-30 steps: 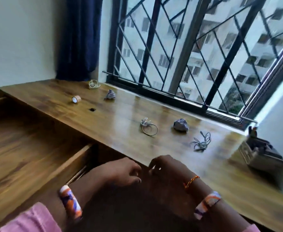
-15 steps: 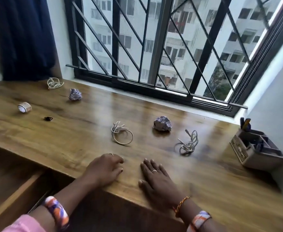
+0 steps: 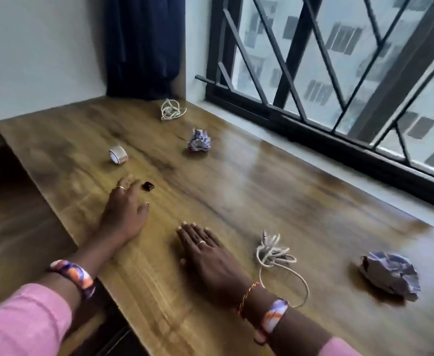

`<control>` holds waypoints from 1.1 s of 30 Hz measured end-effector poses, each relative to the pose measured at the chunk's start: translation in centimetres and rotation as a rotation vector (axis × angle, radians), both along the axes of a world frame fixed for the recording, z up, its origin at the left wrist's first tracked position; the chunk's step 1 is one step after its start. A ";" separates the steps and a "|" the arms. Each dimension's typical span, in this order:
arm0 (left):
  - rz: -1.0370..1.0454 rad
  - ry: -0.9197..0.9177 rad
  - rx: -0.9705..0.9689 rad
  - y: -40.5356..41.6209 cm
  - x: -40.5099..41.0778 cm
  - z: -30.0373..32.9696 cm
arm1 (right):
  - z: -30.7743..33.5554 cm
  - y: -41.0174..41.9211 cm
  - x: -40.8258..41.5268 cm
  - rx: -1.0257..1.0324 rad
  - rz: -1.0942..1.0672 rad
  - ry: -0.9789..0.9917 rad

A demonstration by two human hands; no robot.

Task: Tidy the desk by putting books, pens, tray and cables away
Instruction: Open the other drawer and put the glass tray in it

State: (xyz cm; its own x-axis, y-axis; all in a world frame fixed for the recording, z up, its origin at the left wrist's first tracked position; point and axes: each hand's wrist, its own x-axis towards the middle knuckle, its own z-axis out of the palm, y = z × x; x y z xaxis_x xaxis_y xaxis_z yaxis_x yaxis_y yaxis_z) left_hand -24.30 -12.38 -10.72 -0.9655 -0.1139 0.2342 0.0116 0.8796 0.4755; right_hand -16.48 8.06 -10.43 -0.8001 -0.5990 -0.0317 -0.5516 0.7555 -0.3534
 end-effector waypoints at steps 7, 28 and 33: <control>0.185 -0.073 -0.142 -4.2 -8.0 1.1 | -0.6 -6.9 -9.9 -0.105 -0.006 0.014; -0.191 -0.051 -0.337 -3.6 11.2 1.4 | -0.1 -5.5 0.9 0.109 0.103 0.249; -0.036 -0.072 0.048 -5.4 17.6 4.1 | 1.1 -5.1 6.9 0.140 0.028 0.229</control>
State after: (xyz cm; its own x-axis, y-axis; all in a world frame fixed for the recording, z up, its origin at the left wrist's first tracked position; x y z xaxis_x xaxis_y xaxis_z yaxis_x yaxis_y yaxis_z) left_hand -6.69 -17.76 -6.65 -0.9833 -0.0882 0.1592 0.0072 0.8553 0.5180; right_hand -9.62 2.97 -9.34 -0.7794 -0.6232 0.0647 -0.6262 0.7718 -0.1103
